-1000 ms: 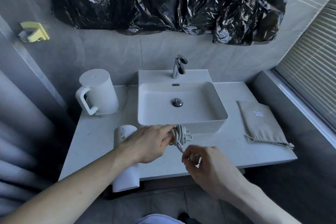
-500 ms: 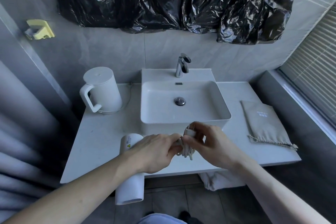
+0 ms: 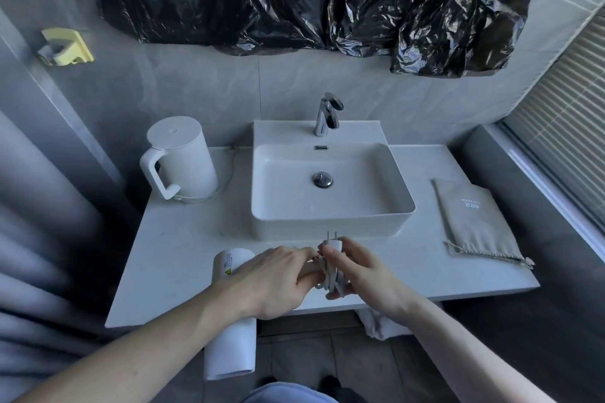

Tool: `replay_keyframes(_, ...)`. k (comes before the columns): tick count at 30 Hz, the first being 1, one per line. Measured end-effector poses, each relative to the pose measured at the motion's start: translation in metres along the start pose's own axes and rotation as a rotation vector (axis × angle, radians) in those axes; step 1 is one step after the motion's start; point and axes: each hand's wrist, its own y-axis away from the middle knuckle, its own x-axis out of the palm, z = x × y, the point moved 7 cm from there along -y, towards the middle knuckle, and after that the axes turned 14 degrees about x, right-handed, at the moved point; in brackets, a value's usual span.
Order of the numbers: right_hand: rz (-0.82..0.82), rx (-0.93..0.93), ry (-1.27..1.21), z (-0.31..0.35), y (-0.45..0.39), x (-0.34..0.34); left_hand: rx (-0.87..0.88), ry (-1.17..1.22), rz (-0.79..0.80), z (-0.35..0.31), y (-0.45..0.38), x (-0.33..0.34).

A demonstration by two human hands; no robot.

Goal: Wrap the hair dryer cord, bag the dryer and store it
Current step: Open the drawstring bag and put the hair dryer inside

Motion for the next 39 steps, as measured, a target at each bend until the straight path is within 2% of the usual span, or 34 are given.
replay_keyframes(6, -0.117, -0.023, -0.062, -0.014, 0.001, -0.003, -0.111, -0.144, 0.087, 0.009, -0.003, 0.001)
replay_keyframes(13, -0.165, 0.051, -0.152, -0.028, -0.001, -0.003, -0.098, -0.221, 0.174, 0.007, 0.003, 0.004)
replay_keyframes(15, -0.183, 0.064, -0.184, -0.034, -0.002, -0.007, -0.039, -0.261, 0.086, 0.010, 0.009, -0.003)
replay_keyframes(17, -0.205, 0.075, -0.222, -0.042, -0.003, -0.012, 0.048, -0.281, -0.089, 0.015, 0.017, -0.013)
replay_keyframes(18, -0.217, 0.077, -0.245, -0.047, -0.003, -0.016, 0.038, -0.258, -0.173, 0.022, 0.022, -0.018)
replay_keyframes(20, -0.234, 0.081, -0.300, -0.055, -0.003, -0.022, -0.117, -0.129, -0.276, 0.044, 0.038, -0.025)
replay_keyframes(22, -0.241, 0.098, -0.368, -0.061, -0.002, -0.026, -0.334, 0.103, -0.250, 0.068, 0.053, -0.015)
replay_keyframes(25, -0.177, 0.096, -0.455, -0.064, 0.001, -0.023, -0.484, 0.442, -0.218, 0.080, 0.061, 0.005)
replay_keyframes(27, -0.104, 0.113, -0.480, -0.069, 0.000, -0.019, -0.476, 0.500, -0.247, 0.080, 0.060, 0.009)
replay_keyframes(31, 0.060, 0.158, -0.392, -0.080, 0.008, -0.015, -0.405, 0.453, -0.265, 0.077, 0.054, 0.003)
replay_keyframes(36, 0.296, 0.210, -0.229, -0.078, 0.037, -0.003, -0.321, 0.361, -0.134, 0.060, 0.031, -0.008)
replay_keyframes(39, 0.306, 0.234, -0.141, -0.084, 0.047, -0.009, -0.249, 0.282, -0.041, 0.040, 0.003, -0.007)
